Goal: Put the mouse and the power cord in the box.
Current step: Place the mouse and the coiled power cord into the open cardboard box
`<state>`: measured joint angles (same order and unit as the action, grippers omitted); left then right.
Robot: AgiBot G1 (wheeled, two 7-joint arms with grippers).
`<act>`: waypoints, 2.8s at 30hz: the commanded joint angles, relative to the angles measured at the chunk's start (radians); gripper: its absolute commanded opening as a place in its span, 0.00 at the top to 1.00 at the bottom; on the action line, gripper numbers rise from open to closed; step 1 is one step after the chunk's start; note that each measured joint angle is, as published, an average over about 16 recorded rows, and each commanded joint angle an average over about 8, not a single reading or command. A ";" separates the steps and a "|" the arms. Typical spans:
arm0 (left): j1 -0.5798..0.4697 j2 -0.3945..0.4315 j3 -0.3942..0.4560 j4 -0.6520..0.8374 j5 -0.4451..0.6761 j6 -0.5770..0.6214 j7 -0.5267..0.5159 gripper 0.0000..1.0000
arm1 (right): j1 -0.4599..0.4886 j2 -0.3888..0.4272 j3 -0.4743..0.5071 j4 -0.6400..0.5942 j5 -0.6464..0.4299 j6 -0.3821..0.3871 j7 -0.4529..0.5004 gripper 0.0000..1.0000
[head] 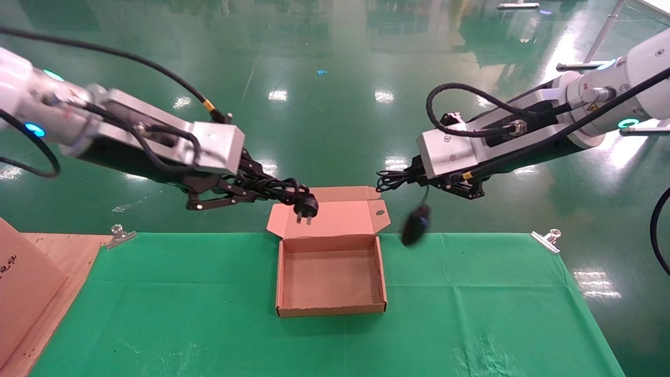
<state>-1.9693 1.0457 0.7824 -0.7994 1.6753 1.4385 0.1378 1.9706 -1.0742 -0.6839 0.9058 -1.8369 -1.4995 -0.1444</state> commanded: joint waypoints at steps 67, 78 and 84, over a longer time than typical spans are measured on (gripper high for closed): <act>0.459 0.312 0.454 0.231 -0.259 -0.986 0.162 0.00 | -0.027 -0.075 0.004 -0.551 0.015 0.144 -0.389 1.00; 0.392 0.075 0.314 0.102 -0.513 -0.644 0.361 0.00 | 0.002 -0.180 0.003 -0.562 0.023 0.155 -0.372 1.00; 0.403 -0.093 0.218 0.066 -0.666 -0.461 0.483 0.00 | -0.005 -0.261 -0.013 -0.539 0.017 0.189 -0.337 1.00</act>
<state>-1.5693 0.9632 1.0132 -0.7290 1.0304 0.9619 0.6025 1.9563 -1.3230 -0.7101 0.3925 -1.8140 -1.3037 -0.4694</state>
